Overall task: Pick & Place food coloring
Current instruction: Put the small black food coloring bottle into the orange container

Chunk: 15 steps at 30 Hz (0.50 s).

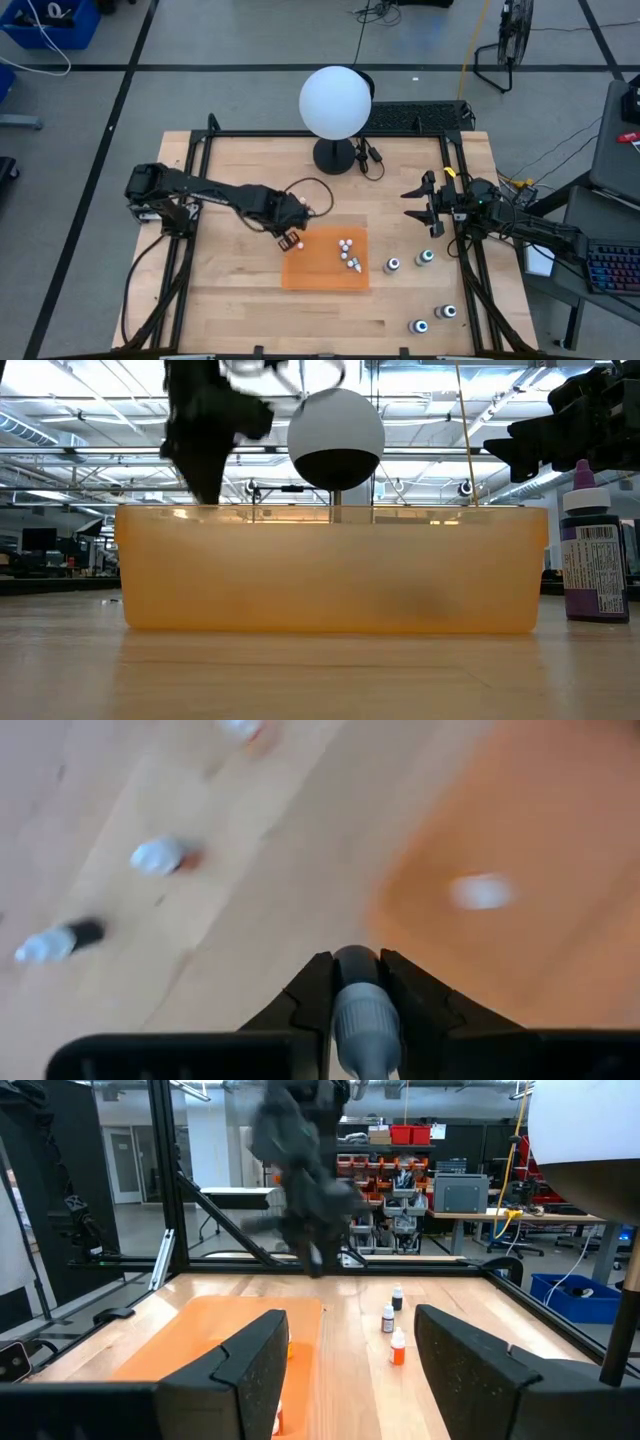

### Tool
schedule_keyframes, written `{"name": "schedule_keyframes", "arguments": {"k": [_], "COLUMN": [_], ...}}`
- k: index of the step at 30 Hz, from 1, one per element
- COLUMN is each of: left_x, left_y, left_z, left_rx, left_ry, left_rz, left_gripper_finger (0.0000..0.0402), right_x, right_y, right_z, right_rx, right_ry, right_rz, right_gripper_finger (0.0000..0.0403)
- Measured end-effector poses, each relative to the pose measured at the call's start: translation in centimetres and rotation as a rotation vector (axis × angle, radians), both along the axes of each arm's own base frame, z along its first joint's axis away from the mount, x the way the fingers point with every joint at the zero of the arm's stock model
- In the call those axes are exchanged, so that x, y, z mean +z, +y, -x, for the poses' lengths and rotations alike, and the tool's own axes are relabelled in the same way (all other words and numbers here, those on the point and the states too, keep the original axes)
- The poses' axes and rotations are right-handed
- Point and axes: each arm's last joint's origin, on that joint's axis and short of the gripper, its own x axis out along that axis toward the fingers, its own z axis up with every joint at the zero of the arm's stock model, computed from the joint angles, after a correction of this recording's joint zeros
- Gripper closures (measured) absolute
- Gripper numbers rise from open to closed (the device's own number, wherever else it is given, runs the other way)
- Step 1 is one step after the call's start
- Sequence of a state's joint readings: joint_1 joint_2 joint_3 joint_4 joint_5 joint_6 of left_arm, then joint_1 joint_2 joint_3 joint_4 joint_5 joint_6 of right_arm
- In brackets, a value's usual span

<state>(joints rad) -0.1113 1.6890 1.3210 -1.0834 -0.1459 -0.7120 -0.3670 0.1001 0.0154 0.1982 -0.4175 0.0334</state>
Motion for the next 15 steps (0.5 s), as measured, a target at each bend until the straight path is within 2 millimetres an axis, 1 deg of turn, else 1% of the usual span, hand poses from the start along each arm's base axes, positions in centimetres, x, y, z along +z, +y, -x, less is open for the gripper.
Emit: {"name": "schedule_keyframes", "arguments": {"k": [3,7,10,15], "left_x": [1.8,2.6,2.3,-0.2], "left_y": [-2.1,-4.5,-5.6,-6.8], "left_z": [-0.7,-1.1,-1.0,-1.6], "left_rx": [-0.056,-0.153,-0.186,-0.191], "left_ry": [-0.089,-0.181,-0.196,-0.122], "left_rz": [-0.024,-0.019,-0.014,-0.041], "left_gripper_finger": [0.0332,0.0332,0.0332,0.0332], "right_x": [0.0,0.0,0.0,0.0], "right_y": [0.0,0.0,0.0,0.0], "right_z": [0.0,0.0,0.0,0.0], "right_rx": [0.0,0.0,0.0,0.0], "right_ry": [0.0,0.0,0.0,0.0], "right_rz": [0.0,0.0,0.0,0.0], "right_gripper_finger": [0.0193,0.0195,0.0196,0.0195]}}
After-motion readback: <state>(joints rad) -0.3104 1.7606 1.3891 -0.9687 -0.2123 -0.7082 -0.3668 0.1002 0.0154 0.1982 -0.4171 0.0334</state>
